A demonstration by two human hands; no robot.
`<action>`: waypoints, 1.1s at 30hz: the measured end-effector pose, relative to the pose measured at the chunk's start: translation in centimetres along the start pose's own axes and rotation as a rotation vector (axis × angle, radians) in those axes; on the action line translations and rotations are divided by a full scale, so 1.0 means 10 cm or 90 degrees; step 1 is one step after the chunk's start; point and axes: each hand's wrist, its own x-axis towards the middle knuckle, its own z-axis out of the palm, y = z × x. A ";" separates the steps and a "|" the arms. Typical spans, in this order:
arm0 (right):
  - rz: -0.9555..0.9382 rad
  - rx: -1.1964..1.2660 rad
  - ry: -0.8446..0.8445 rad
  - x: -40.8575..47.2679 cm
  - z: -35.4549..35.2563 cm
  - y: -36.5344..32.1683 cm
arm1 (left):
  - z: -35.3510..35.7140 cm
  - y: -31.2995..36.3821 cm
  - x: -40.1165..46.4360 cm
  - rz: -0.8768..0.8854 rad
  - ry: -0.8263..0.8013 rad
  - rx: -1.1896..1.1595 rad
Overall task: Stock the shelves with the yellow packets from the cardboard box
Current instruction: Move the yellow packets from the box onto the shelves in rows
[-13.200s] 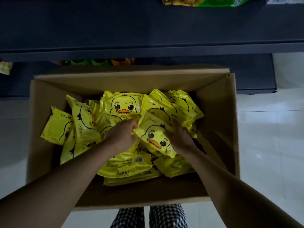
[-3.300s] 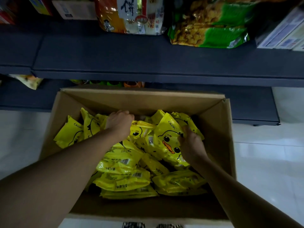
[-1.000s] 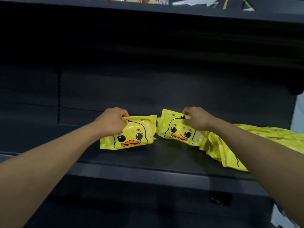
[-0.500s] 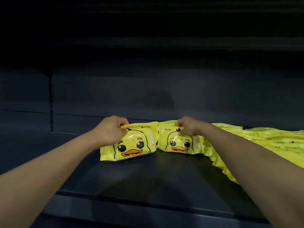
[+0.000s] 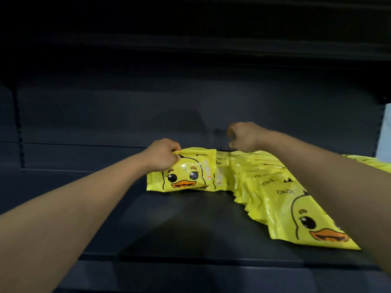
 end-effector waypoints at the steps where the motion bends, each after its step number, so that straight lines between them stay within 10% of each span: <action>1: 0.001 0.005 -0.003 -0.04 -0.02 0.06 | 0.07 0.05 0.08 0.005 -0.008 -0.007; 18: 0.002 0.053 -0.003 -0.48 0.01 0.25 | 0.34 0.12 0.20 0.004 0.086 0.133; 33: 0.001 0.080 -0.002 -1.83 -0.32 -0.94 | -0.57 -0.04 -1.55 0.008 0.039 0.063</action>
